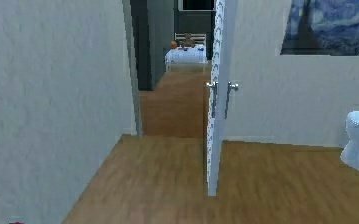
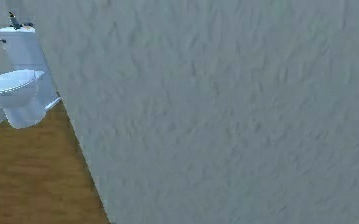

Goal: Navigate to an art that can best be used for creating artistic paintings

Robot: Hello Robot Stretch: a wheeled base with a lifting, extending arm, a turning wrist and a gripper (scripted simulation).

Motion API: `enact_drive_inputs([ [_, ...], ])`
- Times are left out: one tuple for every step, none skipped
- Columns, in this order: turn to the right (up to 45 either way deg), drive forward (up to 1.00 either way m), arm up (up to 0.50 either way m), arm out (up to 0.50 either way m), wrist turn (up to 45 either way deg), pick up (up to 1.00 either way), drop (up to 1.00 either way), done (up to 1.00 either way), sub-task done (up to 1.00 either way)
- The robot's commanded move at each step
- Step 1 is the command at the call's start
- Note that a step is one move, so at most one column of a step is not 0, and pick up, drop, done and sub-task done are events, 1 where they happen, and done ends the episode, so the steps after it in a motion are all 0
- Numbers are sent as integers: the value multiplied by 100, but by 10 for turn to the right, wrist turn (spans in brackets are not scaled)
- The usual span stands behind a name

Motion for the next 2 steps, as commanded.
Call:
enact_drive_inputs([
  [0,35,0,0,0,0,0,0,0],
  [-150,0,0,0,0,0,0,0,0],
])
